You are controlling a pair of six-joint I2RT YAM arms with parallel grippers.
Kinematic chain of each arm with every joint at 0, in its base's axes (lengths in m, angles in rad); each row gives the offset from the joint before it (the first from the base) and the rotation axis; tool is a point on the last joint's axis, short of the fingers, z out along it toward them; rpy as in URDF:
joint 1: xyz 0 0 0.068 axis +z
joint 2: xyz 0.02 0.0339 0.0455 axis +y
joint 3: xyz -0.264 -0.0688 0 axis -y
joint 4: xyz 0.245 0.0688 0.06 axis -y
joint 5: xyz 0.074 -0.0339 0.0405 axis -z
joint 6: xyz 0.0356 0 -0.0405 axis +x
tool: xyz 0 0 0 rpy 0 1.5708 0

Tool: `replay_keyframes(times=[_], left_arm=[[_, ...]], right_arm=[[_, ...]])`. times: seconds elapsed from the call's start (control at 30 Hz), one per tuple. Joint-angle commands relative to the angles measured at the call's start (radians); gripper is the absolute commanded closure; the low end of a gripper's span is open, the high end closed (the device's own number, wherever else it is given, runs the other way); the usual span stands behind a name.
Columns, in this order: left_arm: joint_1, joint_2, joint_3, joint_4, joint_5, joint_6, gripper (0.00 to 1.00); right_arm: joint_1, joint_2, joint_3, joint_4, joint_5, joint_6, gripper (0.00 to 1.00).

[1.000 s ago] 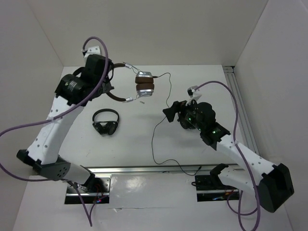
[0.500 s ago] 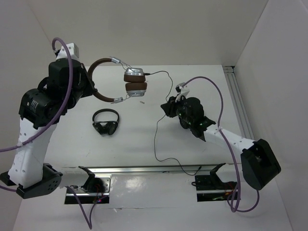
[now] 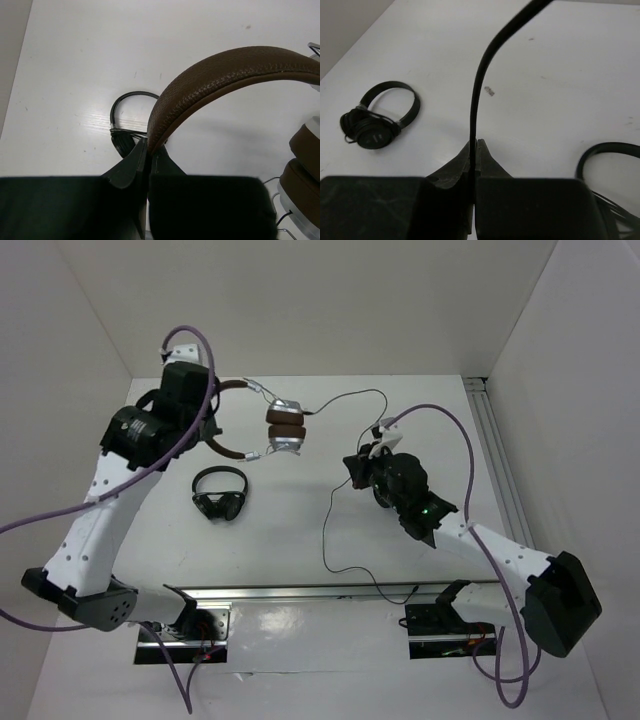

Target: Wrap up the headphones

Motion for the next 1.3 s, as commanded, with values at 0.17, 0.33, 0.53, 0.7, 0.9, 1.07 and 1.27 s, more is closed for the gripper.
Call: replay_keyframes(times=[0.17,0.33,0.53,0.7,0.9,1.07,1.27], left_arm=[[0.003,0.101,-0.230,0.192,-0.069,0.040,1.00],[-0.016,0.138,-0.265,0.216,-0.017,0.142,1.00],[-0.069,0.138,-0.348,0.284,0.225,0.234,1.00],[-0.136,0.162,-0.394,0.285,0.388,0.325,1.00],[-0.150,0.153,-0.426,0.321,0.581,0.398,1.00],[-0.184,0.098,-0.463,0.354,0.780,0.472,1.00],[-0.259,-0.026,-0.506,0.386,0.991,0.556,1.00]], right_arm=[[0.044,-0.147,0.168,-0.236,0.384,-0.097,1.00],[0.107,-0.156,0.254,-0.359,0.484,-0.193,1.00],[0.144,-0.165,0.295,-0.359,0.356,-0.337,1.00],[0.229,-0.165,0.322,-0.388,0.235,-0.471,1.00],[0.260,-0.223,0.343,-0.457,0.120,-0.525,1.00],[0.271,-0.268,0.331,-0.456,0.128,-0.534,1.00],[0.280,-0.288,0.280,-0.389,0.209,-0.545,1.00]])
